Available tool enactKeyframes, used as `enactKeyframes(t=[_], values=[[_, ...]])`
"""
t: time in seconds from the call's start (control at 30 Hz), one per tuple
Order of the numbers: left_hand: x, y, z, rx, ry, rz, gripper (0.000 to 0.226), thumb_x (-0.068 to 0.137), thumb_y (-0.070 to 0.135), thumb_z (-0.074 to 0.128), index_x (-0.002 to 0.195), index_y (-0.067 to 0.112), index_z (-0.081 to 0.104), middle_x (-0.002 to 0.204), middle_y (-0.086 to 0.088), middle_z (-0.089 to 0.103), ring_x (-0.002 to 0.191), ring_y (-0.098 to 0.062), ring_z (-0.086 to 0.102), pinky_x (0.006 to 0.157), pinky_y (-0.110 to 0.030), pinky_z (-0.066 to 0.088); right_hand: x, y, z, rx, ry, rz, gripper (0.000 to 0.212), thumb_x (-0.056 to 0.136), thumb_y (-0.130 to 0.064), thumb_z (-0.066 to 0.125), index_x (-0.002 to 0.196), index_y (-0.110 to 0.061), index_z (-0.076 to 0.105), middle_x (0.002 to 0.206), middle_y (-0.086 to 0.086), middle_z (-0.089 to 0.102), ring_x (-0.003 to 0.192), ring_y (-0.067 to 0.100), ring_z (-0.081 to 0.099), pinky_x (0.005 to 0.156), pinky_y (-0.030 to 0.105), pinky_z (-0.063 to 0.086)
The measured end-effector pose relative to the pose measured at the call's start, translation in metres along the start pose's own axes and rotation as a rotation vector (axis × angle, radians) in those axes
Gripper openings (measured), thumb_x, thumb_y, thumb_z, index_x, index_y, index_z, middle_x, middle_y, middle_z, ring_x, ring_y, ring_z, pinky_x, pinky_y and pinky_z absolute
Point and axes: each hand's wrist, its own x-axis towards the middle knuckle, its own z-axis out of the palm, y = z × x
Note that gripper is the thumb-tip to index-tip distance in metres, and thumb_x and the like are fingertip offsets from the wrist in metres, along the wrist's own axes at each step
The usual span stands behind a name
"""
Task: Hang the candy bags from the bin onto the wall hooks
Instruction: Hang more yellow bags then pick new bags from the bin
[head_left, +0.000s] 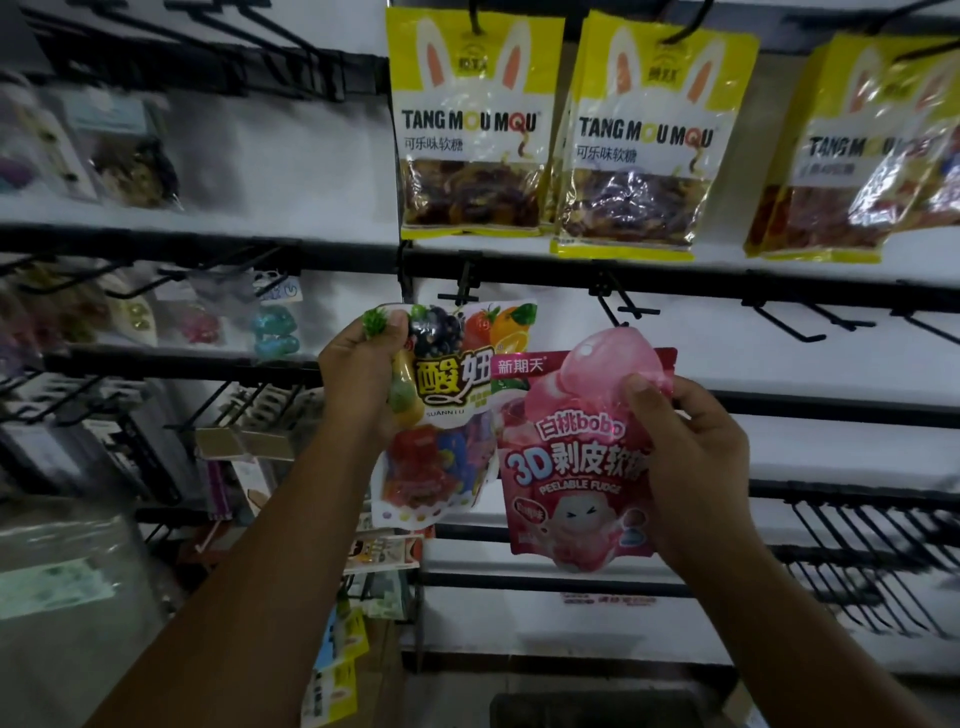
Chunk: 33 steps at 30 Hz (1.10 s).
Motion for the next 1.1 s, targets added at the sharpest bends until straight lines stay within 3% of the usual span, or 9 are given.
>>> enactKeyframes(t=[0.17,0.27,0.4,0.5,0.6,0.73,0.9,1.1], values=[[0.007,-0.003,0.004,0.019,0.036,-0.005,0.014,0.092,0.012,0.066,0.081,0.018,0.071,0.063,0.005,0.072,0.056,-0.009,0.068,0.053,-0.029,0.058,0.001,0.003,0.001,0.019,0.004,0.030,0.015,0.093,-0.029,0.062,0.100,-0.016,0.066,0.078,0.006,0.074,0.070,0.023,0.074,0.060,0.041,0.060],[0.010,-0.004,0.008,0.002,0.058,-0.028,0.014,0.092,0.011,0.066,0.080,0.017,0.071,0.062,0.004,0.072,0.055,-0.010,0.068,0.059,-0.034,0.060,0.003,0.004,0.001,0.013,0.002,0.033,0.015,0.093,-0.030,0.061,0.100,-0.017,0.065,0.079,0.004,0.074,0.071,0.022,0.074,0.059,0.039,0.060],[0.010,-0.009,0.016,-0.038,0.099,-0.026,0.009,0.094,0.005,0.063,0.089,0.007,0.070,0.065,-0.001,0.071,0.052,-0.009,0.068,0.047,-0.026,0.055,0.005,0.003,0.001,0.010,-0.001,0.035,0.017,0.093,-0.030,0.062,0.102,-0.016,0.065,0.079,0.004,0.074,0.070,0.021,0.074,0.058,0.037,0.059],[0.012,-0.014,0.019,-0.052,0.123,-0.028,0.008,0.092,0.003,0.064,0.092,0.004,0.072,0.076,-0.006,0.073,0.063,-0.016,0.071,0.060,-0.035,0.061,0.006,0.003,-0.001,0.020,0.001,0.034,0.017,0.092,-0.029,0.062,0.101,-0.015,0.065,0.078,0.005,0.074,0.070,0.022,0.074,0.058,0.038,0.059],[0.018,-0.020,0.019,-0.029,0.133,0.022,0.020,0.092,0.003,0.064,0.077,0.012,0.073,0.072,-0.005,0.073,0.074,-0.023,0.071,0.072,-0.043,0.061,0.006,0.004,-0.003,0.029,-0.003,0.032,0.017,0.092,-0.029,0.062,0.100,-0.015,0.065,0.077,0.005,0.074,0.070,0.022,0.074,0.057,0.037,0.059],[0.022,-0.026,0.020,-0.007,0.174,0.061,0.017,0.094,0.005,0.063,0.080,0.010,0.070,0.068,-0.001,0.069,0.063,-0.015,0.069,0.058,-0.030,0.058,0.007,0.007,-0.004,0.026,-0.010,0.033,0.015,0.092,-0.029,0.062,0.098,-0.017,0.065,0.078,0.006,0.074,0.070,0.024,0.074,0.057,0.039,0.059],[0.040,-0.031,0.018,0.095,0.139,0.150,0.022,0.094,0.009,0.063,0.075,0.015,0.071,0.062,0.006,0.069,0.067,-0.017,0.068,0.067,-0.038,0.059,0.012,0.011,-0.002,0.022,-0.016,0.032,0.016,0.092,-0.030,0.062,0.098,-0.016,0.065,0.082,0.009,0.074,0.074,0.027,0.074,0.066,0.048,0.060],[0.057,-0.036,0.024,0.201,0.142,0.316,0.009,0.094,0.008,0.063,0.088,0.007,0.070,0.067,0.006,0.064,0.057,0.003,0.060,0.059,-0.023,0.052,0.019,0.016,-0.002,0.023,-0.009,0.047,0.018,0.092,-0.031,0.062,0.101,-0.015,0.064,0.084,0.010,0.074,0.075,0.028,0.074,0.067,0.050,0.060]])
